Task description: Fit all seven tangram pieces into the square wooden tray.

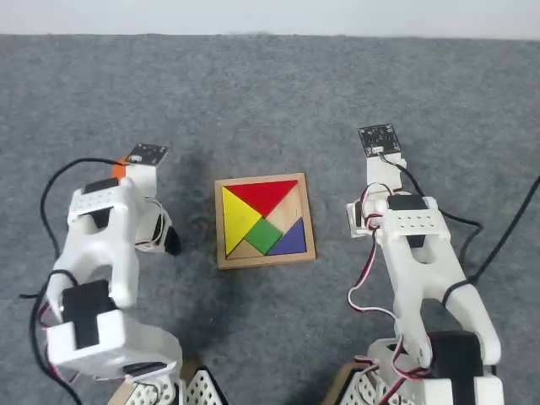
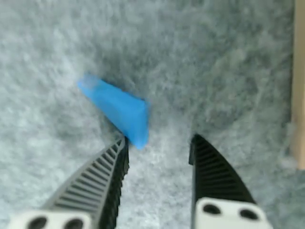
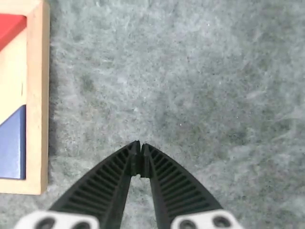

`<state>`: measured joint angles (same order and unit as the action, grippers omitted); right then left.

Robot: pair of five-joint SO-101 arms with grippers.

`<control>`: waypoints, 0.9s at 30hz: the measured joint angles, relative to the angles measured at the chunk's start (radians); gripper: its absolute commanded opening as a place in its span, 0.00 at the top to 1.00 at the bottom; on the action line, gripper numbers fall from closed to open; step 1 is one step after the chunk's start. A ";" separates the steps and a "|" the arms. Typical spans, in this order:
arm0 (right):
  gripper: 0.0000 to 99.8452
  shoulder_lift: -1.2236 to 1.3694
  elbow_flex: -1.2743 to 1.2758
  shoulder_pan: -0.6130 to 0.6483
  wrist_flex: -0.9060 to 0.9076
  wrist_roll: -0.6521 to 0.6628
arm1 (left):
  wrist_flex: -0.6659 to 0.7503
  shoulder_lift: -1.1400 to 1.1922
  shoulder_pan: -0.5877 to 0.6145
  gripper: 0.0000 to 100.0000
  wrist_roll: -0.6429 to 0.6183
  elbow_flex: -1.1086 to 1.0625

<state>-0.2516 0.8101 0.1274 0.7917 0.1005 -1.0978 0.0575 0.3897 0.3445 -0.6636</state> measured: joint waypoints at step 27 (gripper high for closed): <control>0.99 0.000 0.000 0.000 0.000 0.000 | 0.103 -0.009 -0.040 0.81 -0.106 0.025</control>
<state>-0.2516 0.8101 0.1274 0.7917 0.1005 -0.9950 0.0483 0.3498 0.2386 -0.6391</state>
